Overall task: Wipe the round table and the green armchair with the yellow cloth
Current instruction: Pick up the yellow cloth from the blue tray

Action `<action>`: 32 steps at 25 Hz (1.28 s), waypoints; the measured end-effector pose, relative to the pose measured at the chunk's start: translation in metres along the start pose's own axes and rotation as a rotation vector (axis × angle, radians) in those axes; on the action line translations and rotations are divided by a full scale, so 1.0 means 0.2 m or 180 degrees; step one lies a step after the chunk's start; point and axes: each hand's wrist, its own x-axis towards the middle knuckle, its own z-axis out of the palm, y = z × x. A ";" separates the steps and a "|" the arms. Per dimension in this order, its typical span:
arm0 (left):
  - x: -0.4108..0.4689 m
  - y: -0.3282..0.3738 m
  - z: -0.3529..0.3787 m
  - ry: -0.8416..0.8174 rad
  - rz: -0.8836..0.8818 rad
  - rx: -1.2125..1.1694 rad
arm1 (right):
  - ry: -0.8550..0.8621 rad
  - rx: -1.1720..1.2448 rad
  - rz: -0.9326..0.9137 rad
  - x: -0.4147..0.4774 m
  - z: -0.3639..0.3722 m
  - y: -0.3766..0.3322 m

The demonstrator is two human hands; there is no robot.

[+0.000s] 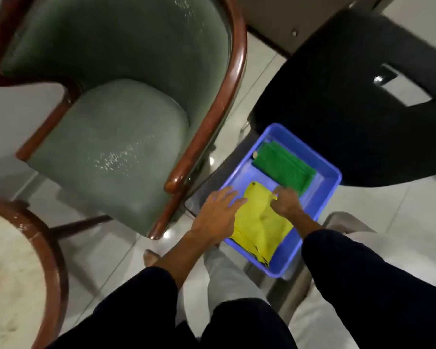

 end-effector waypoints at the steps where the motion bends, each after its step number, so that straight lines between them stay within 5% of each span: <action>1: -0.02 -0.01 0.06 -0.0279 -0.0122 -0.0145 | -0.0153 -0.0071 0.0239 0.02 0.04 0.06; 6: -0.15 -0.05 0.13 -0.0609 -0.0137 -0.0239 | -0.0760 -0.0008 0.0721 -0.01 0.12 0.19; 9: -0.10 -0.06 0.04 -0.0801 -0.0219 -0.0173 | -0.0586 -0.0781 -0.0197 -0.08 0.02 0.06; 12: -0.03 -0.04 -0.07 -0.0443 -0.0130 -0.0467 | -0.0450 -0.1123 -0.1533 -0.26 -0.12 -0.16; 14: -0.01 -0.06 -0.16 -0.0419 -0.0147 0.0019 | -0.0213 -0.1677 -0.2177 -0.41 -0.22 -0.30; 16: -0.05 -0.10 -0.27 -0.0508 -0.0193 0.0394 | 0.0050 -0.1867 -0.2485 -0.58 -0.36 -0.44; 18: -0.18 -0.15 -0.41 -0.0418 -0.0353 -0.0103 | 0.0092 -0.1616 -0.2428 -0.71 -0.51 -0.56; 20: -0.38 -0.25 -0.52 -0.0020 -0.0778 -0.1220 | -0.0134 -0.0921 -0.2248 -0.79 -0.63 -0.67; 22: -0.66 -0.36 -0.62 0.0594 -0.1270 -0.2481 | -0.0433 0.0753 -0.2176 -0.86 -0.62 -0.83; 24: -0.98 -0.52 -0.68 0.1610 -0.1503 -0.4169 | -0.0805 0.2429 -0.2188 -0.93 -0.46 -1.09; 26: -1.27 -0.67 -0.68 0.2534 -0.1437 -0.5407 | -0.0775 0.3134 -0.2141 -0.96 -0.21 -1.40; 32: -1.87 -1.04 -0.36 0.3021 -0.2279 -0.4758 | -0.0486 0.1928 -0.1917 -0.97 0.58 -2.12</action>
